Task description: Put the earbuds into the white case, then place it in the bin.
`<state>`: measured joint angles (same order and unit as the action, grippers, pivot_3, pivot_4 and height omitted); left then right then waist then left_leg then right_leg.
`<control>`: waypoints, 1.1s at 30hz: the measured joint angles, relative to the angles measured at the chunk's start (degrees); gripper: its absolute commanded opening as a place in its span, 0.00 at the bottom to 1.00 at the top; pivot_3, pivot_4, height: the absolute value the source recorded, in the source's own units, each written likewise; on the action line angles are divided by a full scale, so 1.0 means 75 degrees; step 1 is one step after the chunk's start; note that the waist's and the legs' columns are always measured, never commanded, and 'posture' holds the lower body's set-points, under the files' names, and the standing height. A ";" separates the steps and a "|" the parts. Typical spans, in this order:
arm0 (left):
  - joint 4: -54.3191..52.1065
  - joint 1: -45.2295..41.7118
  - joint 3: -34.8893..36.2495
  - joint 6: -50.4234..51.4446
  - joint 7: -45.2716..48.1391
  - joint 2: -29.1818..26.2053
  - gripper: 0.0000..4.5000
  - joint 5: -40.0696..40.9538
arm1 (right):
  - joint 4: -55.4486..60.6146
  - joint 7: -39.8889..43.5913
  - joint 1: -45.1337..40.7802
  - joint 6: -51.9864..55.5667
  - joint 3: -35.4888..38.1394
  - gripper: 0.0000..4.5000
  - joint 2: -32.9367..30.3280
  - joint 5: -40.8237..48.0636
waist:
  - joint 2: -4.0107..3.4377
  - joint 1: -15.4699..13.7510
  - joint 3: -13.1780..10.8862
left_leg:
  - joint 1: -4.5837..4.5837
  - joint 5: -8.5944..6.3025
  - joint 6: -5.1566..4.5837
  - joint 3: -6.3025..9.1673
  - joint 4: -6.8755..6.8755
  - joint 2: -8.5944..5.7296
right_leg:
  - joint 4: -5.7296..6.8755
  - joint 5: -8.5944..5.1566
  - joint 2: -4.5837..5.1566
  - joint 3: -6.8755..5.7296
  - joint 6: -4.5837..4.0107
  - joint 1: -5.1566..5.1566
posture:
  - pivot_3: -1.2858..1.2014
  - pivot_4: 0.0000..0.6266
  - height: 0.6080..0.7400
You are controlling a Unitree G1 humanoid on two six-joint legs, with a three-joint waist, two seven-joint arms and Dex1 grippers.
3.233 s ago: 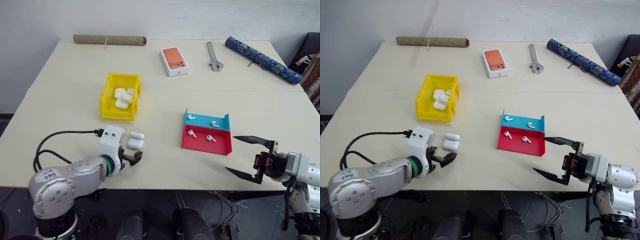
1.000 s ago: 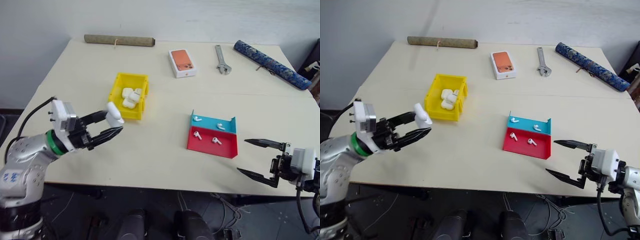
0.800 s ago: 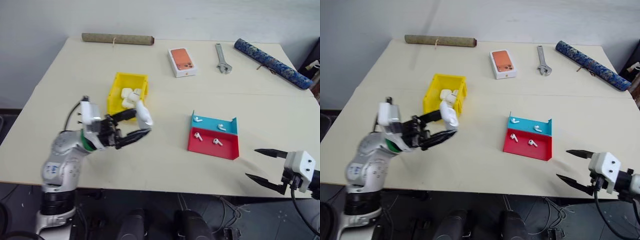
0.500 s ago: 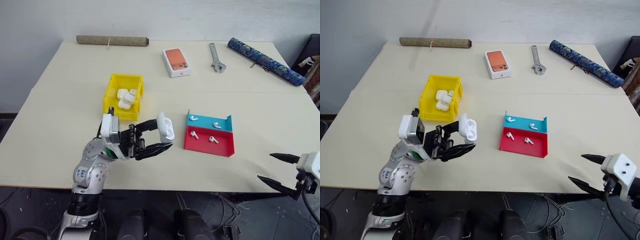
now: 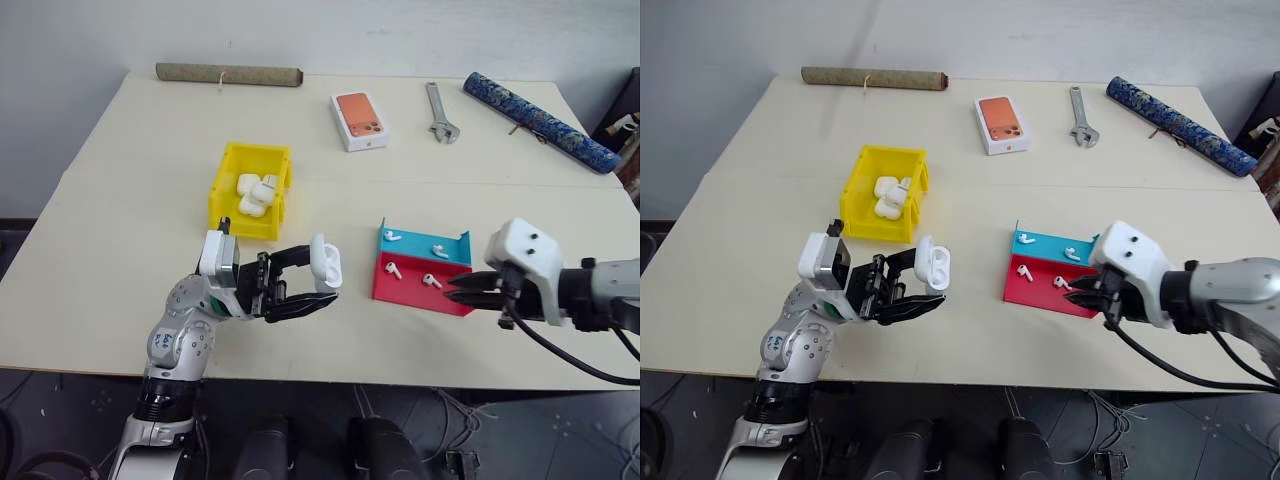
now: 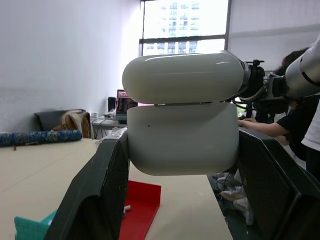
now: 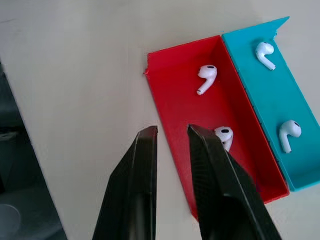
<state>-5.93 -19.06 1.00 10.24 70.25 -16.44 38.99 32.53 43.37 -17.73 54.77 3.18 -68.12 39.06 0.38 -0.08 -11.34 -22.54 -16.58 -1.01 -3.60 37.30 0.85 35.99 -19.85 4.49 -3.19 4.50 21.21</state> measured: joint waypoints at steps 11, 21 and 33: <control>-0.0083 0.0273 -0.0133 -0.0077 -0.0111 -0.0061 0.62 -0.0133 | -0.0789 -0.0031 -0.1414 0.0226 -0.2156 0.46 0.0506 -0.1687 | 0.0000 0.0023 0.0000 | -0.0027 0.0014 -0.0008 -0.0007 0.0013 -0.0001 | 0.0034 0.0001 0.0001 -0.0001 0.0001 0.0033 | 0.52 0.24 1.00; -0.0321 0.0467 -0.0196 0.0034 -0.0259 -0.0170 0.62 -0.0131 | -0.1182 0.0073 -0.1741 0.0208 -0.2511 0.68 0.1085 -0.2443 | 0.0000 0.0035 0.0000 | -0.0025 0.0014 -0.0007 -0.0006 0.0023 0.0000 | 0.0060 0.0001 0.0002 0.0000 0.0001 0.0037 | 0.52 0.24 1.00; -0.0327 0.0476 -0.0217 0.0028 -0.0257 -0.0227 0.62 -0.0131 | -0.1834 0.0130 -0.1772 0.0152 -0.2766 0.32 0.1668 -0.3190 | 0.0000 0.0033 0.0000 | -0.0025 0.0014 -0.0007 -0.0007 0.0031 0.0000 | 0.0070 0.0001 0.0002 0.0001 0.0001 0.0038 | 0.52 0.24 1.00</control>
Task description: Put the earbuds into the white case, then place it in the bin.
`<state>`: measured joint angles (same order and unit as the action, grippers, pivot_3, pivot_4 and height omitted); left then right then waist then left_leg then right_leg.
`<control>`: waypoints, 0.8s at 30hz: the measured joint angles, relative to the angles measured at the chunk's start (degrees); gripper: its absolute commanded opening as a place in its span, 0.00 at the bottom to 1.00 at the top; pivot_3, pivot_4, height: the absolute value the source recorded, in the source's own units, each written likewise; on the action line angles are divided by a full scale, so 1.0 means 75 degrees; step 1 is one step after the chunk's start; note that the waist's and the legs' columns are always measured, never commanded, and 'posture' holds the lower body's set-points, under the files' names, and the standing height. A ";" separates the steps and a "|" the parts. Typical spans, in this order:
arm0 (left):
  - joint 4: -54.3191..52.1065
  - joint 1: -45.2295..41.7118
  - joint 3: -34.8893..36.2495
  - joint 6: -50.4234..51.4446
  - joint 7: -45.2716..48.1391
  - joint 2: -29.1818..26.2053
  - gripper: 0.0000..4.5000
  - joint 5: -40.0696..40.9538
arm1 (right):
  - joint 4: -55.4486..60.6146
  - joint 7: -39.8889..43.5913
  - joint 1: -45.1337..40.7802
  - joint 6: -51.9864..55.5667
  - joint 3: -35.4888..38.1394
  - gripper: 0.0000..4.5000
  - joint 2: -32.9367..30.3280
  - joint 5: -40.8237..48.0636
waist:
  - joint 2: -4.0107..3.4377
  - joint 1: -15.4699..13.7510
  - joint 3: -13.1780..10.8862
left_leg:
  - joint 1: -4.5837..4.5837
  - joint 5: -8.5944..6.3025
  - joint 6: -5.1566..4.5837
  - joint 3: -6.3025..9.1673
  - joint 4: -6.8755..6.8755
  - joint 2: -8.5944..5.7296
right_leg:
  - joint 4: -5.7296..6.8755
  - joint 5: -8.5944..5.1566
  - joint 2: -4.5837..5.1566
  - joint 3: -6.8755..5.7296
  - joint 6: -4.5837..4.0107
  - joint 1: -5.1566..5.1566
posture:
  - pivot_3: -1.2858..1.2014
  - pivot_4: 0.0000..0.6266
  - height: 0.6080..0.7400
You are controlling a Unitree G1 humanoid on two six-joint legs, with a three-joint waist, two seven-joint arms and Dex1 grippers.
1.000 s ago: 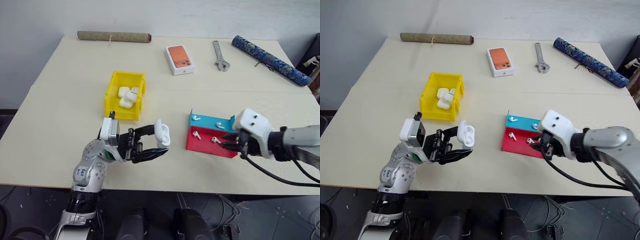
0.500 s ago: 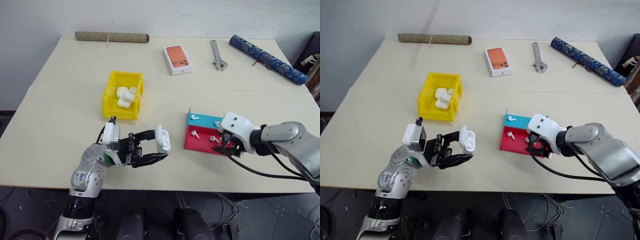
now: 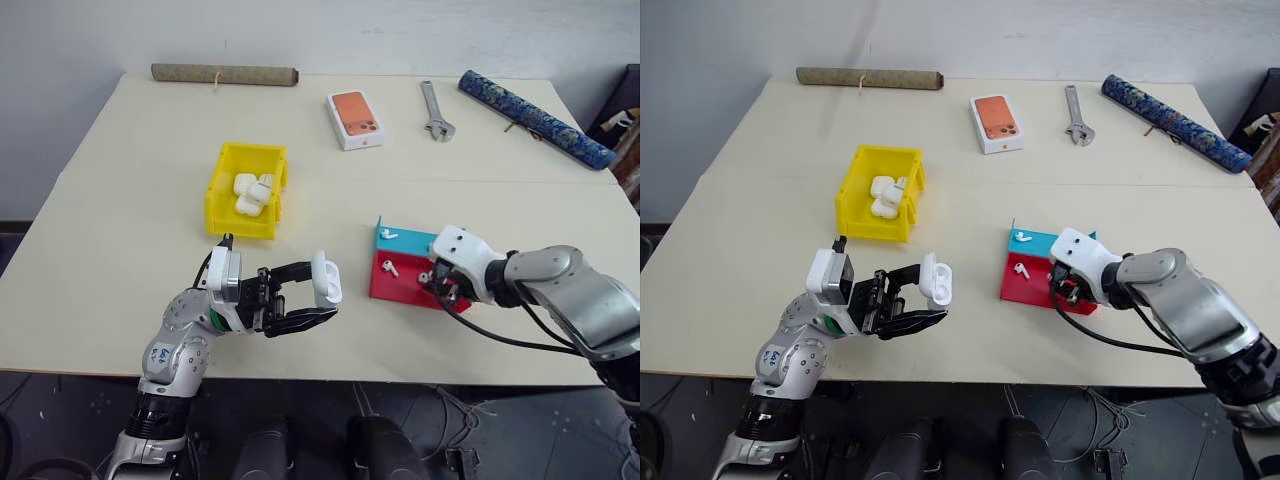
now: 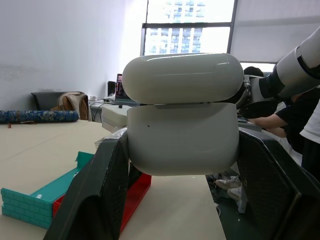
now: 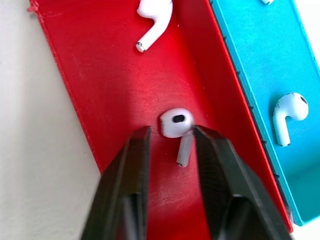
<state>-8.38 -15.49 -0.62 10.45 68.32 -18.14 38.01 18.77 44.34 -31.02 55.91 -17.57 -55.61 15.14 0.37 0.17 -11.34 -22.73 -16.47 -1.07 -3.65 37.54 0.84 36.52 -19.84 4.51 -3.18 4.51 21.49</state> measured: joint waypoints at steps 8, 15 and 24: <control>-0.0072 0.0063 0.0006 0.0033 -0.0008 -0.0069 0.62 0.0001 | -0.0117 0.0073 0.0075 -0.0270 -0.0007 0.32 0.0264 -0.0305 | 0.0000 0.0000 0.0000 | 0.0000 0.0000 0.0000 -0.0001 0.0003 0.0000 | 0.0003 0.0000 0.0000 0.0000 0.0000 0.0000 | 0.52 0.24 1.00; -0.0077 0.0066 0.0008 0.0037 -0.0011 -0.0098 0.62 0.0002 | -0.0249 0.0240 0.0072 -0.0488 -0.0010 0.32 0.0309 -0.0559 | 0.0000 0.0001 0.0000 | 0.0000 0.0000 0.0000 0.0000 0.0007 0.0000 | 0.0007 0.0000 0.0000 0.0000 0.0000 0.0000 | 0.52 0.24 1.00; -0.0160 0.0145 0.0017 0.0041 -0.0011 -0.0142 0.62 0.0005 | -0.0386 0.0806 0.0077 -0.0801 -0.0027 0.32 0.0203 -0.0772 | -0.0001 0.0001 0.0000 | 0.0001 0.0000 -0.0001 0.0000 0.0014 0.0000 | 0.0014 0.0000 0.0000 0.0000 0.0000 -0.0001 | 0.52 0.24 1.00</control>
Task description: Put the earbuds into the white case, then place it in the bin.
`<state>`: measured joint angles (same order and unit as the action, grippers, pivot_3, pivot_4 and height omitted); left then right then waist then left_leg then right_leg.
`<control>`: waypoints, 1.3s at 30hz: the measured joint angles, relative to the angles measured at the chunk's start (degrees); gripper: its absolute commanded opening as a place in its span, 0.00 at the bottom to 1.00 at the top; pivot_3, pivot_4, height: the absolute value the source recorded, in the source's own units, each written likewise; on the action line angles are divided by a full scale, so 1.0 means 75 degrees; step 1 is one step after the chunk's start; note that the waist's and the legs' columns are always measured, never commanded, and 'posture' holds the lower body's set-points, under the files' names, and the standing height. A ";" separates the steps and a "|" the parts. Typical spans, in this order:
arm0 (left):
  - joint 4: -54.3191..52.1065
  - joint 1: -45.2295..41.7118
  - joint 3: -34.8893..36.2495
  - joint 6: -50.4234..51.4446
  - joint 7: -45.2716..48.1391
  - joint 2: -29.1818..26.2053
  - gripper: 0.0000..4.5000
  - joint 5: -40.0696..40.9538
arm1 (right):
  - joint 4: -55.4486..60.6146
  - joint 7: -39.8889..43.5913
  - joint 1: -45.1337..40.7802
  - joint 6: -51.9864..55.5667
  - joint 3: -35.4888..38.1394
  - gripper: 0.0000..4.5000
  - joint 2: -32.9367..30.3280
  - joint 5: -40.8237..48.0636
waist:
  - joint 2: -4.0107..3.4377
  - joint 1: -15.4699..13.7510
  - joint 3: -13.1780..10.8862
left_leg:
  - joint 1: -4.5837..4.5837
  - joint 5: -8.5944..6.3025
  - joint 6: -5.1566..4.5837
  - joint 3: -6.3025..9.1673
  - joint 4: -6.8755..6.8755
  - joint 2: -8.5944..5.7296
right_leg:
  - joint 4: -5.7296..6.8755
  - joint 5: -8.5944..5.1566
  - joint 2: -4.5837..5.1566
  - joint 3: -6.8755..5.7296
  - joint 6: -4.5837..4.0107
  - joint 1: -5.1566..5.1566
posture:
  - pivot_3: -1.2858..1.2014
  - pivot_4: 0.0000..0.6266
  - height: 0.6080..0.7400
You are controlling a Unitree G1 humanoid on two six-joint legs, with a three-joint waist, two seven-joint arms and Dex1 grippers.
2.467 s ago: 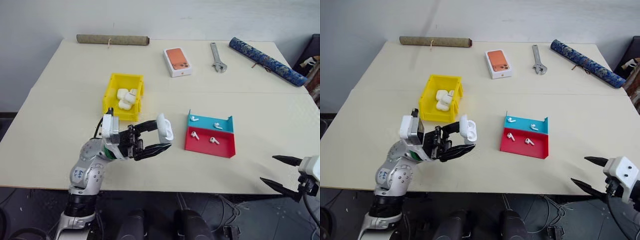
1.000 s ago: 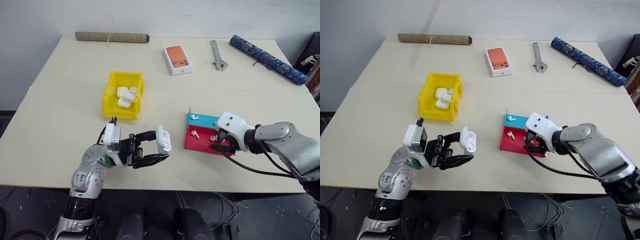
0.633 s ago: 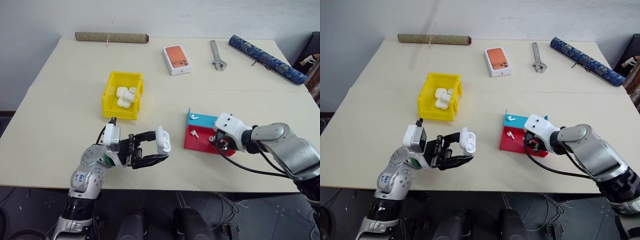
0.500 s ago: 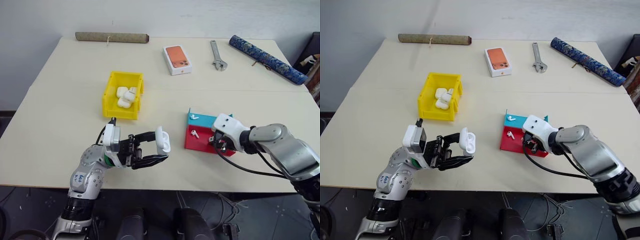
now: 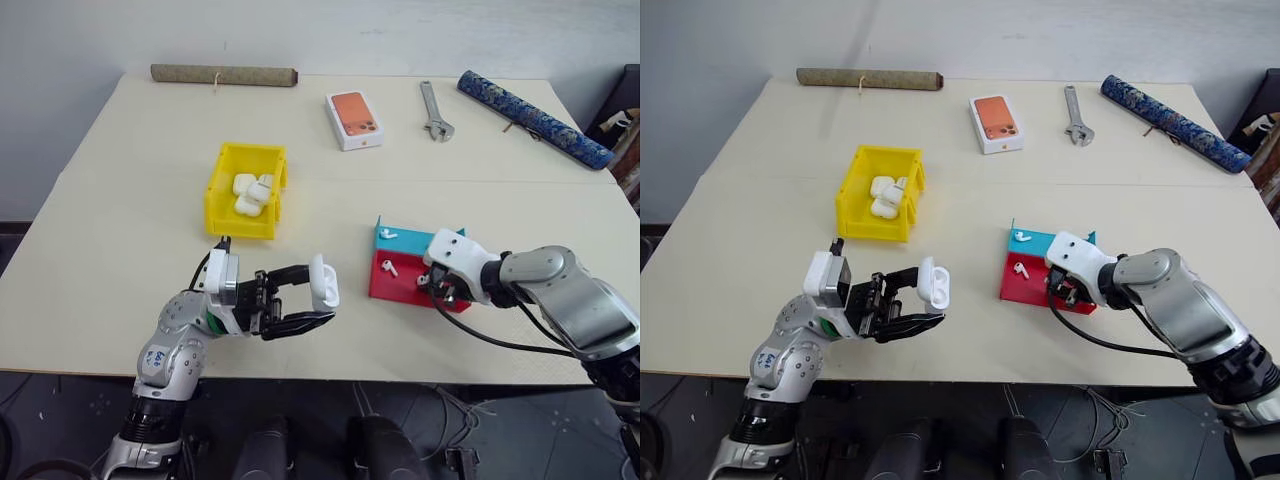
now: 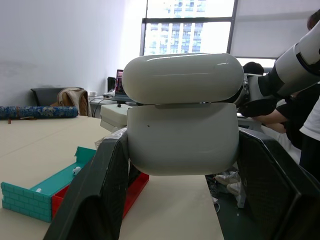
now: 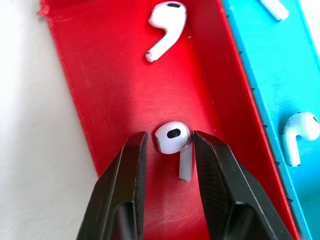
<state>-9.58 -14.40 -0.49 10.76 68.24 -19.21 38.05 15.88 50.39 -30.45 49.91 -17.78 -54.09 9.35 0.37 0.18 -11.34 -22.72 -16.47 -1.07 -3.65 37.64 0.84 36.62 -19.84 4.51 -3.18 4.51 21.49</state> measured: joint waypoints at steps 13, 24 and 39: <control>-0.0080 0.0008 0.0001 0.0034 0.0002 -0.0003 0.62 0.0018 | -0.0168 0.0190 0.0015 -0.0339 0.0001 0.24 0.0038 -0.0233 | 0.0000 0.0005 0.0000 | 0.0002 0.0000 0.0000 0.0001 0.0013 0.0000 | 0.0017 0.0000 0.0000 0.0002 0.0000 0.0000 | 0.52 0.24 1.00; -0.0079 0.0007 0.0005 0.0163 0.0011 -0.0067 0.62 0.0067 | -0.0246 0.0213 0.0032 -0.0495 0.0011 0.16 0.0103 -0.0368 | 0.0000 0.0003 0.0000 | 0.0003 0.0000 0.0000 0.0000 0.0019 0.0000 | 0.0024 0.0000 0.0001 0.0003 0.0000 -0.0001 | 0.52 0.24 1.00; 0.0671 -0.0758 0.0222 0.0002 0.0283 -0.0304 0.62 0.0018 | -0.0194 0.0653 0.0447 -0.0739 0.0684 0.10 0.0081 0.0152 | 0.0004 -0.0016 0.0002 | 0.0000 -0.0002 -0.0003 0.0001 0.0023 0.0000 | 0.0024 0.0000 0.0001 0.0000 0.0000 -0.0002 | 0.52 0.24 1.00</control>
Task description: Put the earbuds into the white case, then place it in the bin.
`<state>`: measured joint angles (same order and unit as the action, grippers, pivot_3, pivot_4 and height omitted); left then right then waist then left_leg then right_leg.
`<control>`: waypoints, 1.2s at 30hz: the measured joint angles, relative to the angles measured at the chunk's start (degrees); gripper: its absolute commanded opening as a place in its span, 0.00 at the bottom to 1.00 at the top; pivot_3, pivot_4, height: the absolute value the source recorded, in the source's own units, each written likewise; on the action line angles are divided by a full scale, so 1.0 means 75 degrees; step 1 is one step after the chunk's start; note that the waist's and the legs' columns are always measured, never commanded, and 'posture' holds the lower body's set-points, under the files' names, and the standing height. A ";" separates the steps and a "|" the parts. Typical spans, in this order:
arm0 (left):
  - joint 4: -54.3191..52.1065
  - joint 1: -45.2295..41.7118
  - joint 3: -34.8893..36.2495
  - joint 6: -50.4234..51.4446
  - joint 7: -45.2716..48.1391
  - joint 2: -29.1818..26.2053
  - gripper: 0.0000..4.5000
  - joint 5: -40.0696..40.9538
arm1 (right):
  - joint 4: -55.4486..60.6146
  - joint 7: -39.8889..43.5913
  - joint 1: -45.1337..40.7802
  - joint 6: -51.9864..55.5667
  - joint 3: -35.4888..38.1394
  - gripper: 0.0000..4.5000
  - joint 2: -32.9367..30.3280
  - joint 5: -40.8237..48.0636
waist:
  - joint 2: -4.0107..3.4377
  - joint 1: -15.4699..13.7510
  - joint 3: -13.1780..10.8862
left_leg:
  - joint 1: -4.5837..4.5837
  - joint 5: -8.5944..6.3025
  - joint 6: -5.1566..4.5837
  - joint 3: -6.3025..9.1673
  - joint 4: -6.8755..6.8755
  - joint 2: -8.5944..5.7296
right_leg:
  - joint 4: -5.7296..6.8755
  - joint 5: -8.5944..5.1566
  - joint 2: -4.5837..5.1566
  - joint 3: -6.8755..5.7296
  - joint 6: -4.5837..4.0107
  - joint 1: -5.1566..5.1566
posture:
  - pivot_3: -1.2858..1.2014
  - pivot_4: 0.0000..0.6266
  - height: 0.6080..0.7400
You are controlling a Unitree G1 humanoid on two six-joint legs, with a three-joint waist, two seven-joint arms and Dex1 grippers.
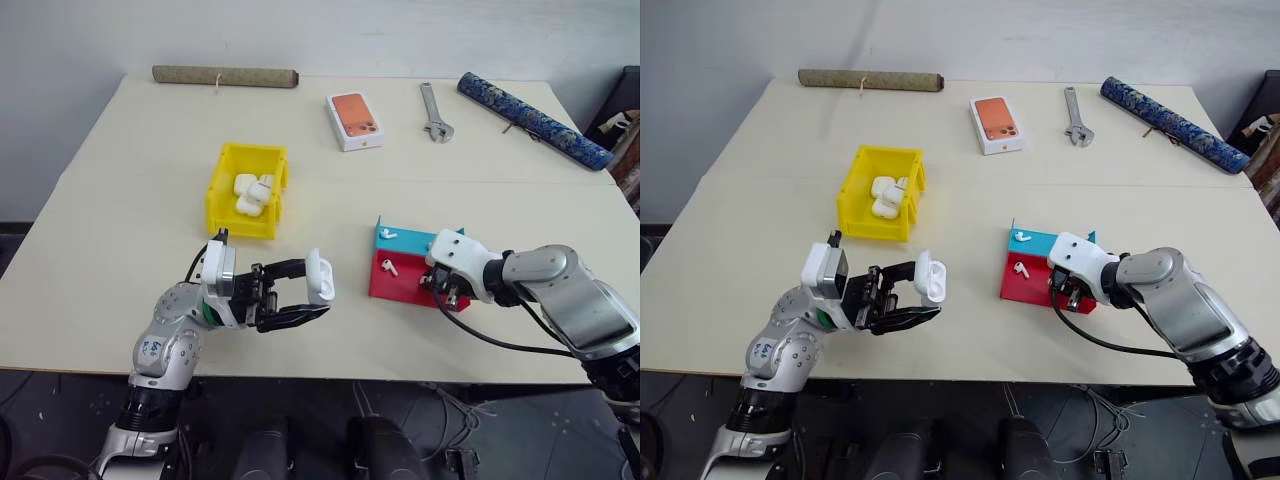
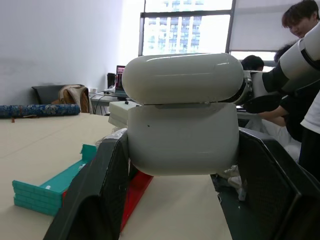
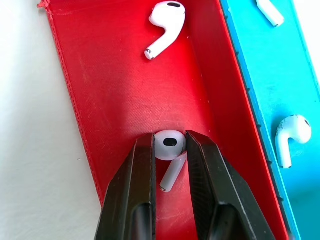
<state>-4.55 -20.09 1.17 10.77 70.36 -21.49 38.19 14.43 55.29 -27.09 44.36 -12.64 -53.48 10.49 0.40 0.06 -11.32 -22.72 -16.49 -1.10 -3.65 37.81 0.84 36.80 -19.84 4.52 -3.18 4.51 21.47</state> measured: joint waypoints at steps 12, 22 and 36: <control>0.0763 -0.1334 -0.0086 0.1136 0.0763 0.0455 0.62 0.0737 | 0.1425 0.0574 0.1026 -0.2615 0.3840 0.10 0.2669 0.4070 | 0.0008 0.0031 0.0001 | 0.0003 0.0002 0.0003 0.0012 0.0021 0.0001 | 0.0016 0.0005 -0.0007 -0.0008 0.0010 -0.0012 | 0.52 0.24 1.00; 0.0966 -0.1650 -0.0221 0.1660 0.0969 0.0769 0.62 0.0877 | 0.1480 0.0192 0.0710 -0.4860 0.2653 0.10 0.4525 0.3557 | 0.0007 0.0023 0.0002 | 0.0002 0.0003 0.0003 0.0000 0.0020 -0.0002 | 0.0029 0.0005 -0.0006 0.0004 0.0010 0.0001 | 0.52 0.24 1.00; 0.0954 -0.1713 -0.0231 0.1672 0.0898 0.1010 0.62 0.0870 | 0.1018 0.0603 0.0981 -0.5744 0.2020 0.10 0.4631 0.3464 | 0.0007 0.0017 0.0002 | 0.0002 0.0001 0.0000 0.0001 0.0019 -0.0004 | 0.0027 0.0005 -0.0005 0.0005 0.0009 0.0000 | 0.52 0.24 1.00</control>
<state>2.61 -32.94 -0.57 23.32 77.10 -13.91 44.71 22.06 59.81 -19.73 1.28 2.50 -18.76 36.47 0.46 0.18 -11.31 -22.71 -16.48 -1.10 -3.64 37.96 0.82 37.01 -19.81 4.48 -3.14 4.58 21.48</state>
